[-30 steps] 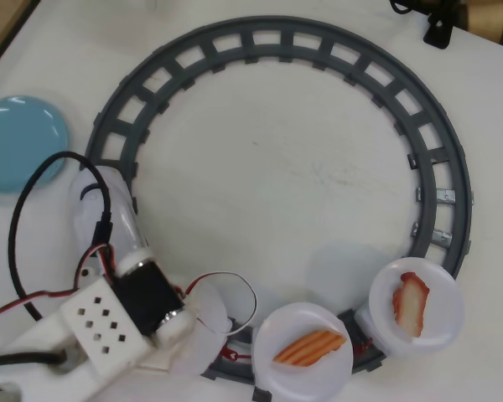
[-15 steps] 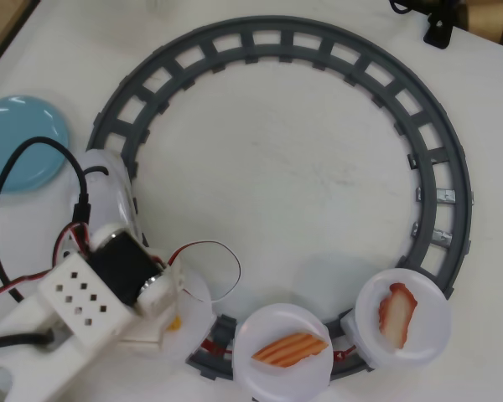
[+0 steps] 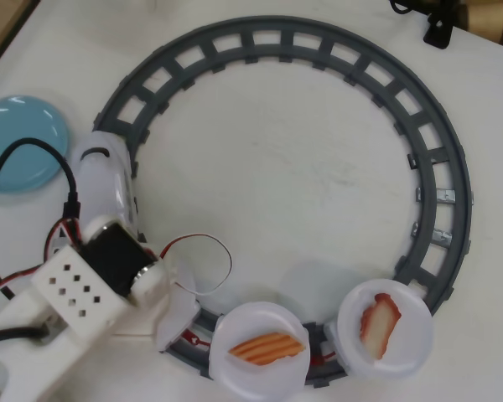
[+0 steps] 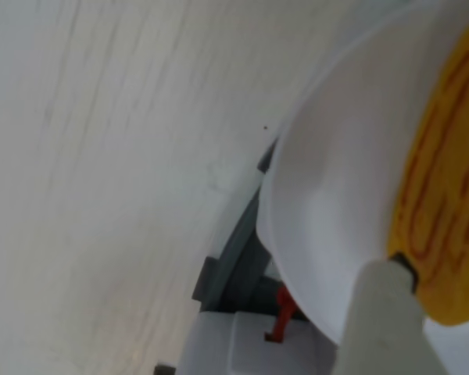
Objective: Pick up the sushi from the Shinkansen and put it on the blue dish
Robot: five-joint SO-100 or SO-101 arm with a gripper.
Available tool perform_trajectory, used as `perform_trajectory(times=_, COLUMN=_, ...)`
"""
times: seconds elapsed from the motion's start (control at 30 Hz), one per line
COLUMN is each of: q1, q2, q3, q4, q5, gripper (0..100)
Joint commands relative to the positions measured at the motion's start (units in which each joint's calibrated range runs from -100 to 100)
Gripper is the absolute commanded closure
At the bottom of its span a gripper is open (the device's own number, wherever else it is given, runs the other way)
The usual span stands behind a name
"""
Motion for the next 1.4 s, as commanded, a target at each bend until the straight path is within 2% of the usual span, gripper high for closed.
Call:
perform_trajectory(times=0.0, q1=-1.4, q2=-1.1, q3=-3.9, q4=2.1, q5=-0.2, gripper=79)
perform_trajectory(times=0.13, q1=-3.8, q2=-0.2, q3=-4.0, q4=2.1, q5=-1.8, gripper=79)
perform_trajectory(times=0.33, q1=-11.6, q2=-0.2, q3=-4.0, q4=2.0, q5=-8.3, gripper=79)
perform_trajectory(times=0.63, q1=-15.7, q2=-0.2, q3=-0.6, q4=-0.3, q5=-14.8, gripper=79)
perform_trajectory(times=0.83, q1=-15.8, q2=-0.2, q3=4.4, q4=-4.9, q5=-16.5, gripper=80)
perform_trajectory(times=0.9, q1=-15.8, q2=-0.4, q3=5.8, q4=-6.8, q5=-17.3, gripper=86)
perform_trajectory(times=0.97, q1=-16.4, q2=-0.3, q3=5.8, q4=-8.0, q5=-18.5, gripper=97)
perform_trajectory(times=1.0, q1=-17.1, q2=-0.4, q3=5.5, q4=-8.1, q5=-18.9, gripper=98)
perform_trajectory(times=1.37, q1=-22.2, q2=-0.1, q3=-10.1, q4=-3.9, q5=-19.2, gripper=97)
